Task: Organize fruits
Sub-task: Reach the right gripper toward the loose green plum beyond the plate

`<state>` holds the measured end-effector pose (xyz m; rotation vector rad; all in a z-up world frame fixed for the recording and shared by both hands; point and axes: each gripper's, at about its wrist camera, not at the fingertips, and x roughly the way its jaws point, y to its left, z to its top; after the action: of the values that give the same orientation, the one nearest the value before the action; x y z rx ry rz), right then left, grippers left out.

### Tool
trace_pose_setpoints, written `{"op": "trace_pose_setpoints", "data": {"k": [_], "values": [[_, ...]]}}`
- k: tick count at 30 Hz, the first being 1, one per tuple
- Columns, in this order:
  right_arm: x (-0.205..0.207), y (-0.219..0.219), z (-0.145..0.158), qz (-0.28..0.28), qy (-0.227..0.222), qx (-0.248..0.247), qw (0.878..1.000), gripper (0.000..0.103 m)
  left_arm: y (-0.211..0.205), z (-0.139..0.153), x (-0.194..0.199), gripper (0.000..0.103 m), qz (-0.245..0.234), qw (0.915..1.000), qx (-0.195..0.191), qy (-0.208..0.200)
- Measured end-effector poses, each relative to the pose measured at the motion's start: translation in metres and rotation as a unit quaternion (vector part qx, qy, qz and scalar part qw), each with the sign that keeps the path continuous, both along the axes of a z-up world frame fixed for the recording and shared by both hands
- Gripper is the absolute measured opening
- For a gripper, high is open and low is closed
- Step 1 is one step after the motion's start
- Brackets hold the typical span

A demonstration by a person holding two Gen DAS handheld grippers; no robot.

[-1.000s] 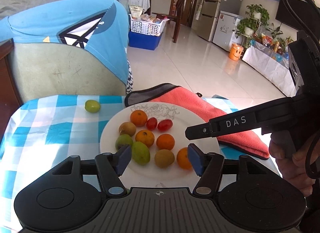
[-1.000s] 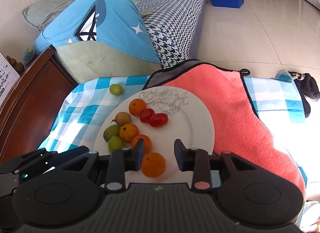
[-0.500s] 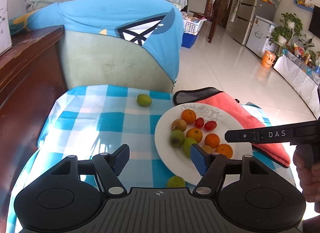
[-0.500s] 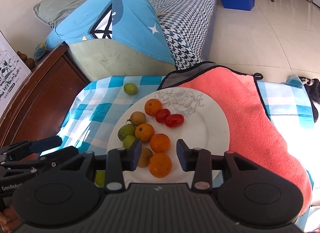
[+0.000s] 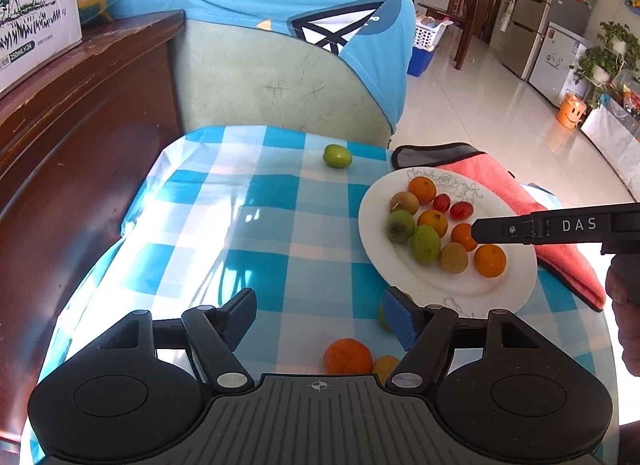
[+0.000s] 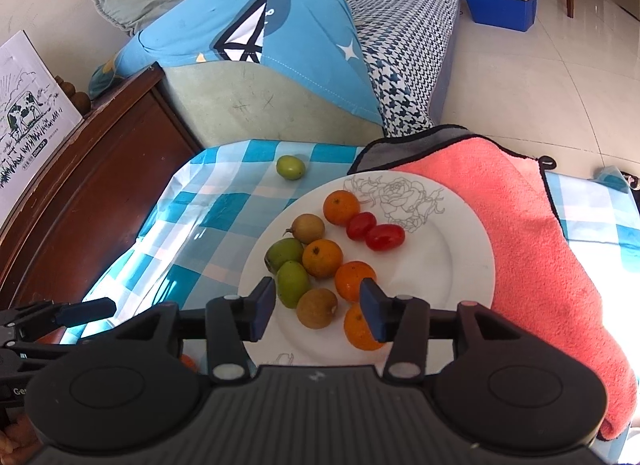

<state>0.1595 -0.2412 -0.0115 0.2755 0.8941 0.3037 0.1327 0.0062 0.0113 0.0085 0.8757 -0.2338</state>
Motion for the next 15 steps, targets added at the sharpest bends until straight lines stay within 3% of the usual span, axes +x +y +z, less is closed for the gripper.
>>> {"op": "trace_pose_setpoints", "data": {"k": [11, 15], "values": [[0.01, 0.025, -0.005, 0.033, -0.006, -0.022, 0.999, 0.049, 0.015, -0.007, 0.009, 0.075, 0.07, 0.9962, 0.042, 0.029], [0.024, 0.034, -0.005, 0.044, -0.021, -0.03, 0.998, 0.049, 0.022, -0.004, 0.012, 0.079, 0.092, 0.9946, 0.04, 0.027]]}}
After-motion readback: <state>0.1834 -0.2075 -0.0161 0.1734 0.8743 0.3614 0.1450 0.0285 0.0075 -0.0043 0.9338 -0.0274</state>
